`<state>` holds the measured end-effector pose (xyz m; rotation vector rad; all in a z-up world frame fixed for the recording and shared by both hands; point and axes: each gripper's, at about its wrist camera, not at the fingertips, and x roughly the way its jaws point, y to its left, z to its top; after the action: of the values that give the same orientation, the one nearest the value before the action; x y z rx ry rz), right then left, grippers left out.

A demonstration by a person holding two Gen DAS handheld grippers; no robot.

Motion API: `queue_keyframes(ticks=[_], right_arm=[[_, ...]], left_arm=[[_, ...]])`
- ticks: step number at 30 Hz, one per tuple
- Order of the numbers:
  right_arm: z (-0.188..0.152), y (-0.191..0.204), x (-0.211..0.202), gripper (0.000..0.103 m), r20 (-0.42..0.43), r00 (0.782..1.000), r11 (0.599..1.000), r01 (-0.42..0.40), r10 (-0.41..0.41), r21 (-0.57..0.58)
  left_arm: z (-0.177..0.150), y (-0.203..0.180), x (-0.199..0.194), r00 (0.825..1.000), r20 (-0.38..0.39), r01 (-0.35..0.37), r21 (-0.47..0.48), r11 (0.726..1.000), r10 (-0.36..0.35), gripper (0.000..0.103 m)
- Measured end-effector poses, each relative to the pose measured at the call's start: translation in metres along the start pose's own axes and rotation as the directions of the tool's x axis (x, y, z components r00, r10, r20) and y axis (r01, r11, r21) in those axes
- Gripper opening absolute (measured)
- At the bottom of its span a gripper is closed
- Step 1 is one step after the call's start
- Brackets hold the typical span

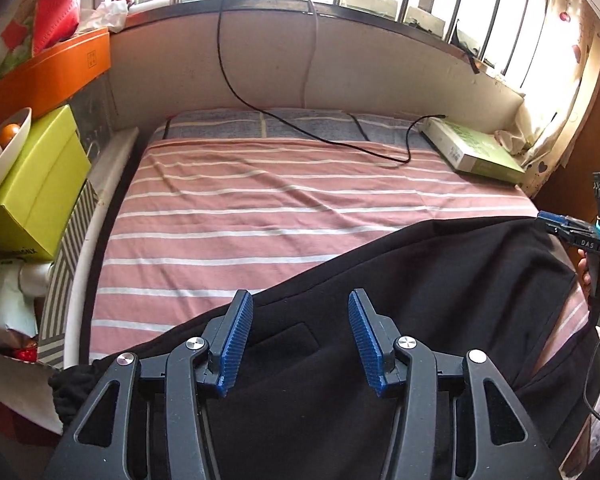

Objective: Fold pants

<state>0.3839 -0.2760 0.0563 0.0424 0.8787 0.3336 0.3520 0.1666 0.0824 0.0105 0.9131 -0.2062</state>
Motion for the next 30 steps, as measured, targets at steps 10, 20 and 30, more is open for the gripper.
queue_keyframes(ticks=[10, 20, 30], right_arm=[[0.027, 0.012, 0.055, 0.060, -0.090, 0.992, 0.988, -0.100, 0.090, -0.115], [0.029, 0.030, 0.090, 0.061, -0.177, 0.972, 0.948, -0.196, 0.154, -0.251], [0.024, 0.051, 0.093, 0.061, -0.200, 0.974, 0.910, -0.178, 0.109, -0.373]], left_arm=[[-0.001, 0.002, 0.042, 0.992, -0.123, 0.020, 0.081, 0.997, -0.010, 0.063], [-0.001, -0.011, 0.064, 0.982, -0.186, 0.067, 0.168, 0.984, -0.036, 0.069], [0.004, -0.009, 0.079, 0.978, -0.205, 0.063, 0.152, 0.986, -0.031, 0.079]])
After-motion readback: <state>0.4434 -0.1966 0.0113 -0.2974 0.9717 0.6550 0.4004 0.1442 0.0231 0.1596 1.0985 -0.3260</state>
